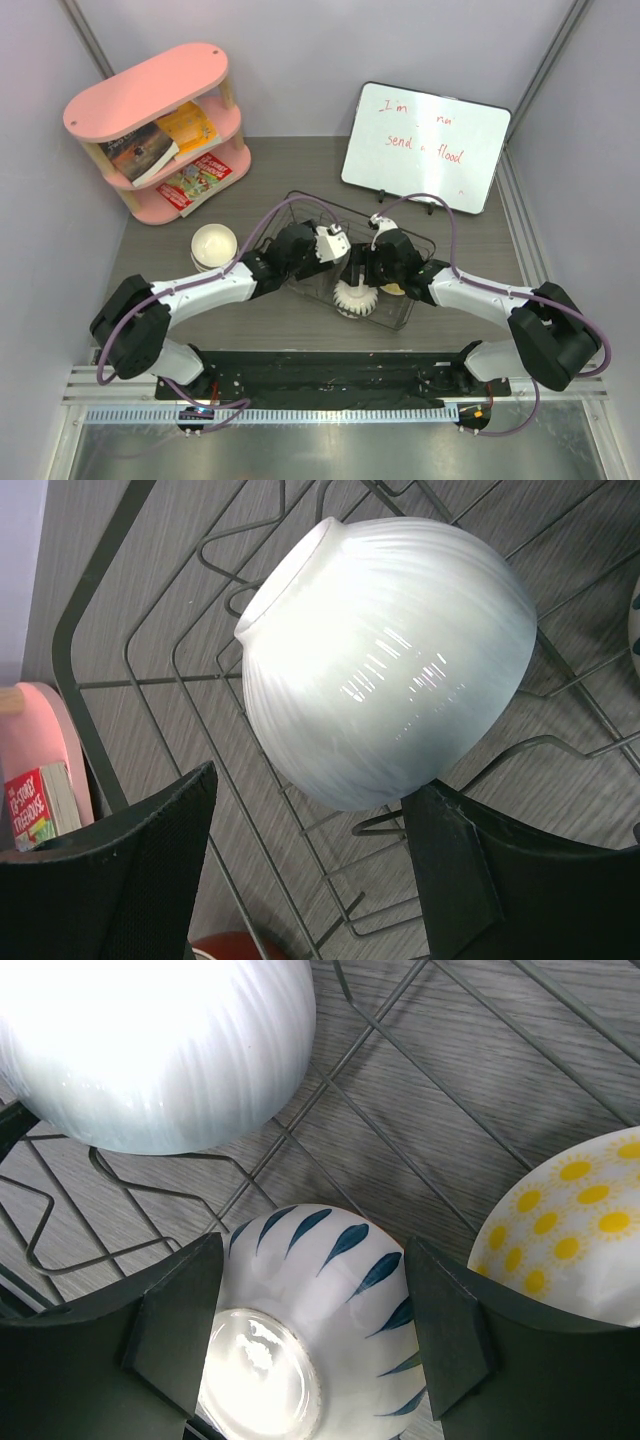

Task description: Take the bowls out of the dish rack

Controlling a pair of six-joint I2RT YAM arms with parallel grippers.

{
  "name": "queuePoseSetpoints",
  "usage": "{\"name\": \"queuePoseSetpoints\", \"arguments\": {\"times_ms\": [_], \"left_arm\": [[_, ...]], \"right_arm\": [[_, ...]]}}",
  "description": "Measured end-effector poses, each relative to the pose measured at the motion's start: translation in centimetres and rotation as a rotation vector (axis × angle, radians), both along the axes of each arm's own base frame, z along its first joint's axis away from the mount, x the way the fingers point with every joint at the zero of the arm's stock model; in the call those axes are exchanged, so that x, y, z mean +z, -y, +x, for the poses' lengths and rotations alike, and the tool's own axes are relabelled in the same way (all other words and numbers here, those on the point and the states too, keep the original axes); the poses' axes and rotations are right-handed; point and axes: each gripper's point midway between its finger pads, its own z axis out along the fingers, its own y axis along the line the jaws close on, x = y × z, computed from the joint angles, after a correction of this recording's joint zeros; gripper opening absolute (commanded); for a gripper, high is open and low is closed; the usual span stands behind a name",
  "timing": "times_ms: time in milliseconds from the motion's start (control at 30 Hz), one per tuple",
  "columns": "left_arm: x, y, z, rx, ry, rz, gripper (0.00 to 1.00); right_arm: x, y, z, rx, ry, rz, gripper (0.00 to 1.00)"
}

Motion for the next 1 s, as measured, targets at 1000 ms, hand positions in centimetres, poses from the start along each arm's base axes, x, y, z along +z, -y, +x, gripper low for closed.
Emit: {"name": "queuePoseSetpoints", "arguments": {"times_ms": [1000], "left_arm": [[0.5,2.7,-1.6,-0.068,-0.15,-0.091,0.74]], "right_arm": [[-0.1,0.0,-0.1,0.005,-0.006,0.001,0.75]]}}
